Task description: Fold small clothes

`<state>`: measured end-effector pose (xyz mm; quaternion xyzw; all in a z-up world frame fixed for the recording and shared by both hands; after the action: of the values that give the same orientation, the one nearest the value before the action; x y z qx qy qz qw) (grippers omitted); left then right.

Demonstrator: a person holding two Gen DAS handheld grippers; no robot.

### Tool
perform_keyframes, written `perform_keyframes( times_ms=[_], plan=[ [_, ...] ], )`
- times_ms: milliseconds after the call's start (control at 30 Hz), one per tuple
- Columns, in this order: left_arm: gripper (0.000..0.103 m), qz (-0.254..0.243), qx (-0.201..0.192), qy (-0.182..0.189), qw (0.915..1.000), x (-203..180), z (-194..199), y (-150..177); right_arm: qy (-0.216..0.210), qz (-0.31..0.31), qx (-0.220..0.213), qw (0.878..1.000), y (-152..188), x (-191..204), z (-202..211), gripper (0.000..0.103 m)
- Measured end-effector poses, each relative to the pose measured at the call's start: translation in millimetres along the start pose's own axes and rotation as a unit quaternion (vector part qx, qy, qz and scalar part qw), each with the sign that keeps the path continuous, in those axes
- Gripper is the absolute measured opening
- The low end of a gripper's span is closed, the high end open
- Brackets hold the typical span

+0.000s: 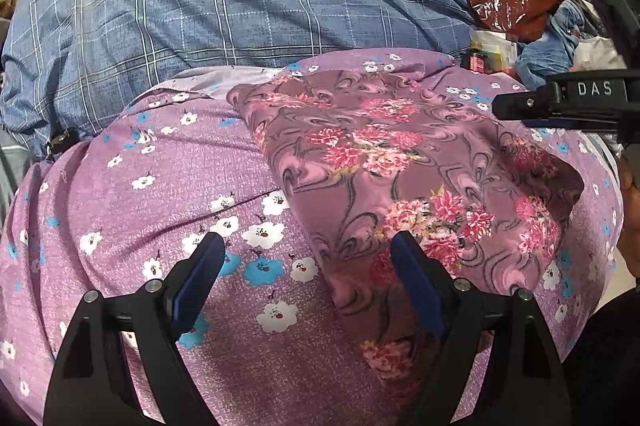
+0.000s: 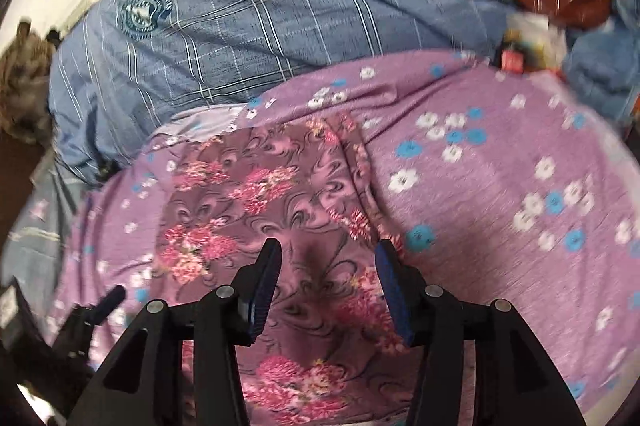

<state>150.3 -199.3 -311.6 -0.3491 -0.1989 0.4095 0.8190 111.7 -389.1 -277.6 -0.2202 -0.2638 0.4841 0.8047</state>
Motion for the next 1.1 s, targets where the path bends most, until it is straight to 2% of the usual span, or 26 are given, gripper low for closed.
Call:
perform_keyframes(
  times_ms=[67, 367, 533, 700, 800, 933, 1100],
  plan=[
    [0.089, 0.007, -0.001, 0.001, 1.0, 1, -1, 1, 0.027, 0.023, -0.012, 0.999, -2, 4, 4, 0.051],
    [0.096, 0.026, -0.011, -0.004, 0.9996, 6, -3, 5, 0.07, 0.065, -0.031, 0.995, 0, 7, 15, 0.051],
    [0.096, 0.027, -0.009, -0.015, 0.9995, 5, -2, 5, 0.068, 0.074, -0.042, 0.994, 0, 8, 23, 0.051],
    [0.096, 0.04, 0.011, -0.023, 0.9989, 5, 0, 1, 0.064, 0.084, -0.045, 0.993, 1, 8, 25, 0.051],
    [0.096, 0.048, 0.007, -0.021, 0.9986, 4, 10, -7, 0.063, 0.087, -0.048, 0.993, 2, 7, 27, 0.051],
    [0.096, 0.073, -0.006, 0.002, 0.9973, 5, 20, -27, 0.068, 0.086, -0.052, 0.993, 2, 4, 29, 0.052],
    [0.096, 0.086, -0.013, 0.018, 0.996, 7, 13, -54, 0.076, 0.085, -0.049, 0.992, 3, -1, 24, 0.053]
  ],
)
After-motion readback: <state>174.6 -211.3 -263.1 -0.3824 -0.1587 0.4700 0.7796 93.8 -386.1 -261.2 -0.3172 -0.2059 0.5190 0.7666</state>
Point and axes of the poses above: each gripper's, at about its wrist camera, not at the fingertips, and z roughly against the way its jaws point, x to its left, y to its underside, the point moved 4 cm from there along -z, roughly the way its jaws point
